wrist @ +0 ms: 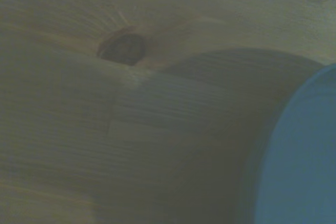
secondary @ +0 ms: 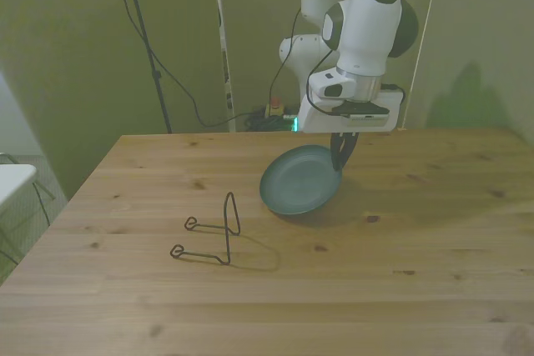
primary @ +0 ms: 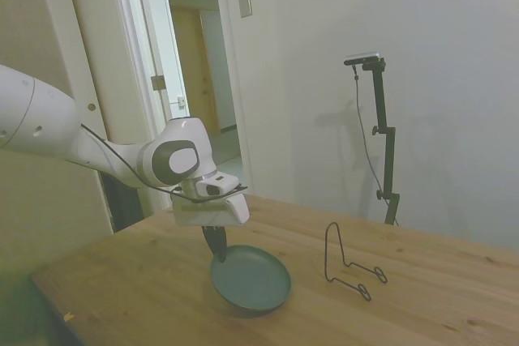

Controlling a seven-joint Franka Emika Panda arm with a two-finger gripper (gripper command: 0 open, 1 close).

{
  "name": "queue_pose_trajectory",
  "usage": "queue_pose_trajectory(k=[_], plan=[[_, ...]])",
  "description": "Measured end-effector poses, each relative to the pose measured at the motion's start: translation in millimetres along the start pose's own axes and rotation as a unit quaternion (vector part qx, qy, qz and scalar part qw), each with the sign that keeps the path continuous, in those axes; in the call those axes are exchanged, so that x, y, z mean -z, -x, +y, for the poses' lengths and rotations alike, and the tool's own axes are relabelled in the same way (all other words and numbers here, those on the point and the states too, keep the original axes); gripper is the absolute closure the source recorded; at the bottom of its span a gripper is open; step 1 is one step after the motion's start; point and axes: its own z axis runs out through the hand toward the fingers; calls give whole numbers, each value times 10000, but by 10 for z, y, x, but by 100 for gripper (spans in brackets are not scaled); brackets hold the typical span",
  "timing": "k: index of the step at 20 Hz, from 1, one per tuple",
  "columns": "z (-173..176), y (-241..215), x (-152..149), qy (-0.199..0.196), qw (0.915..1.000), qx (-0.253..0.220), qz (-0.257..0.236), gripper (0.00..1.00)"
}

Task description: Unload the plate

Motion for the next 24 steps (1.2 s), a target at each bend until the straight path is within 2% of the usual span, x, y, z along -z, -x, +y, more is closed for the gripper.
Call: queue_pose_trajectory(k=[24], plan=[[3, 0, -18, 17, 10000, -12, 14, 0]])
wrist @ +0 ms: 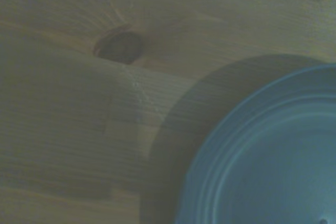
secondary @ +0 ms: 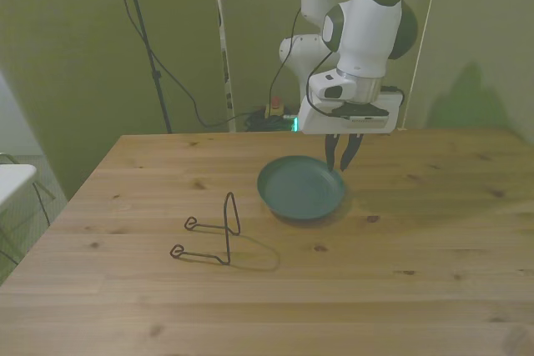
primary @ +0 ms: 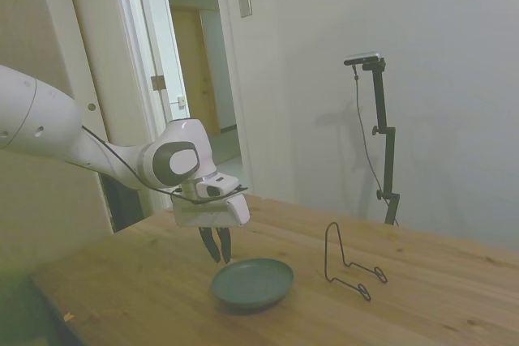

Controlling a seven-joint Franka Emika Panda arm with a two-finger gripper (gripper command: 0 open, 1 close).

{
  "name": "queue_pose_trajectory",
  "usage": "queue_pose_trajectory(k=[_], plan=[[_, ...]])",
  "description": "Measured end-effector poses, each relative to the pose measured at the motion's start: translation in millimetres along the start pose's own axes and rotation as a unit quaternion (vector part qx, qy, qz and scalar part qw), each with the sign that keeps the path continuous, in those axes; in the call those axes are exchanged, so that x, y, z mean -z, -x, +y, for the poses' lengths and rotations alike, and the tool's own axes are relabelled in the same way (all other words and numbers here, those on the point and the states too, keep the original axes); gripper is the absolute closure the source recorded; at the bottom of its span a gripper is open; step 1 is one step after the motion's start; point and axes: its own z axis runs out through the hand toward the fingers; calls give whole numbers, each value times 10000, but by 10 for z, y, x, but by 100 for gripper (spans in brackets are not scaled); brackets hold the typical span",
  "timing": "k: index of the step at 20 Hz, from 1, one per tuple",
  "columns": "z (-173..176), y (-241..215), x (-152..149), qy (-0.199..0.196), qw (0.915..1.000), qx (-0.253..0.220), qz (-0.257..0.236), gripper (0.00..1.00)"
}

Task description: Unload the plate

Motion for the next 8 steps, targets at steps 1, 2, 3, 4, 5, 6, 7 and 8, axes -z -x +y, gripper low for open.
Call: queue_pose_trajectory(k=[1, 2, 3, 4, 5, 6, 7, 8], plan=[[1, -1, 11, -6, 10000, -2, 8, 0], [2, -5, 32, -22, 10000, -8, 23, 0], [3, -9, 64, -51, 10000, -21, 40, 0], [3, -15, 108, -93, 9999, -41, 61, 0], [4, -22, 168, -148, 9998, -64, 88, 0], [3, -31, 238, -212, 9997, -90, 105, 0], [1, -37, 307, -280, 9995, -115, 107, 0], [3, -38, 372, -333, 9993, -127, 96, 0]])
